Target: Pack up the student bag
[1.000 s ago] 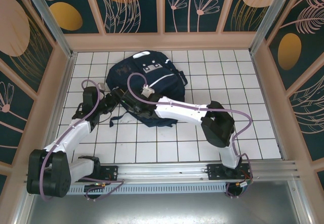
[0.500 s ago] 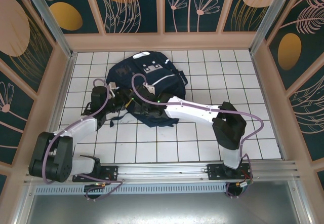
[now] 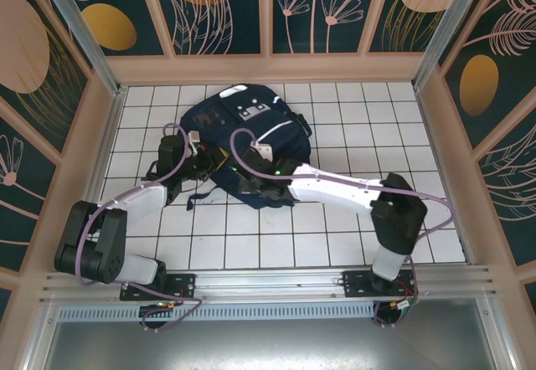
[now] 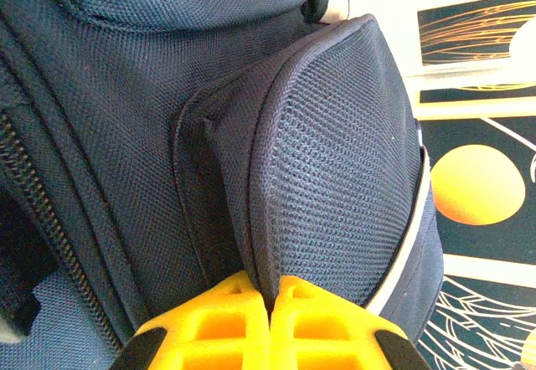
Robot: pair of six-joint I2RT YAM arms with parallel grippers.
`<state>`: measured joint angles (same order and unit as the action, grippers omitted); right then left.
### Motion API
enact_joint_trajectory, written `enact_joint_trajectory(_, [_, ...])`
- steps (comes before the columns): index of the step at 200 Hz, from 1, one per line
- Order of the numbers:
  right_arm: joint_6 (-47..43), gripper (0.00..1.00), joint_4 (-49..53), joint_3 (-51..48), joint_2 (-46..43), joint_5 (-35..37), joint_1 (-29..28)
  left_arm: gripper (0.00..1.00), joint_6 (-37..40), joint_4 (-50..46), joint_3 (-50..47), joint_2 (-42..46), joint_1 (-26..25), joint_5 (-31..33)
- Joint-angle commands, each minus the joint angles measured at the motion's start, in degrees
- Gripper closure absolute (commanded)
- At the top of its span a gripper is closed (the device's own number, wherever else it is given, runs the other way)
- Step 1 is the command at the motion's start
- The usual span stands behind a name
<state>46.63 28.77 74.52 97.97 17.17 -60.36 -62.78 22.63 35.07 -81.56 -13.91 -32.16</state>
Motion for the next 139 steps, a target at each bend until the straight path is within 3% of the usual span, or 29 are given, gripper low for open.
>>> enact_joint_trajectory(1, [-2.02, 1.0, 8.31, -5.33, -7.13, 6.67, 3.33, 1.0, 3.69, -1.81, 2.13, -1.42, 1.12, 6.09])
enact_joint_trajectory(52, [-15.86, 1.0, -0.07, -14.16, -16.94, 1.39, 14.7, 1.0, 4.43, -3.49, 3.6, -1.58, 1.13, 7.91])
enact_joint_trajectory(74, [-21.39, 1.0, -3.62, -14.23, -16.39, -1.0, 19.08, 1.0, 4.49, -3.12, 4.5, -2.23, 1.08, 7.49])
enact_joint_trajectory(89, [-24.65, 1.0, -4.49, -12.56, -14.86, -5.09, 19.08, 1.0, 4.84, -2.4, 5.25, -2.55, 1.1, 5.83])
enact_joint_trajectory(104, [-29.19, 0.84, -6.84, -13.15, -15.24, -12.44, 17.48, 1.0, 5.32, -3.81, 5.83, -1.91, 1.08, 6.7])
enact_joint_trajectory(122, [-35.32, 0.57, -10.74, -16.02, -16.41, -23.09, 16.81, 1.0, 7.34, -7.71, 7.74, -1.83, 1.14, 9.02])
enact_joint_trajectory(139, [-37.92, 0.42, -14.32, -16.72, -16.02, -27.63, 16.68, 1.0, 7.72, -8.68, 8.99, -2.58, 1.17, 9.8])
